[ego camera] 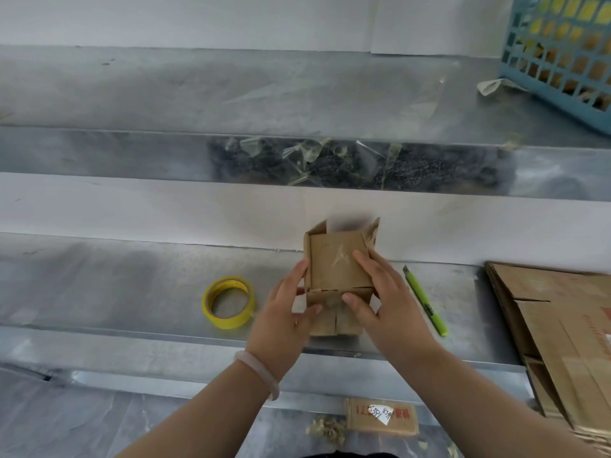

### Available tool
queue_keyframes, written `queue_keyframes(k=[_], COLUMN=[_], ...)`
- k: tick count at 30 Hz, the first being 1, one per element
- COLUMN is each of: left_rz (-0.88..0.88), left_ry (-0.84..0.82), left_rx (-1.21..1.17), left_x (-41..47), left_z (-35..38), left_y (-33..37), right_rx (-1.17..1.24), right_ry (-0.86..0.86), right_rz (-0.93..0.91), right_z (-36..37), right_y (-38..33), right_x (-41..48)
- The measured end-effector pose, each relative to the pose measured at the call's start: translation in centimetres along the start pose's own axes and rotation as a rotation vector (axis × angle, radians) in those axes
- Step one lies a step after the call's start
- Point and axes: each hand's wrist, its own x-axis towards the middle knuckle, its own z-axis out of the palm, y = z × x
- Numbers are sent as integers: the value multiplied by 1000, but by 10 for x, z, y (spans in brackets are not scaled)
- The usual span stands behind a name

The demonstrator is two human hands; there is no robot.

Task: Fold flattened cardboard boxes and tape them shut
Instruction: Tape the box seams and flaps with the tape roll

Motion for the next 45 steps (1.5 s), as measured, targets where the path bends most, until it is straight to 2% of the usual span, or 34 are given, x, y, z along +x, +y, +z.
queue_keyframes(k=[3,6,10,13,16,19,21,24,31,33,36,45], left_rz=[10,-39,-41,-30,-37,-19,-63,-44,175,265,364,365], left_ry=[1,-100,-186,-234,-133,22,-53,-149,-2,27,32,88], left_rx=[64,97,112,189,372,689,865,967,673,626,584,542], left_x=[12,19,23,23,14,-4,-14,-18,1,7,10,11], left_z=[-8,-15,-22,-32,-56,-84,-98,-108,-96,-94,-94,-93], left_y=[-5,-14,-18,-20,-40,-71,-92,-104,-34,-8,18,40], right_rx=[-50,-172,-322,-398,-414,-421,-422,-441,-366,-357,-271,8], right_ry=[-23,-122,-99,-137,-106,-87,-117,-40,57,3,-113,97], right_rz=[-13,45,-50,-49,-57,-102,-92,-146,-298,-315,-255,-65], right_z=[0,2,1,-1,-2,0,4,9,12,13,14,15], right_y=[-2,-3,-8,-13,-12,-9,-6,-9,-44,-62,-71,-80], right_x=[5,9,10,13,10,2,1,0,7,10,19,26])
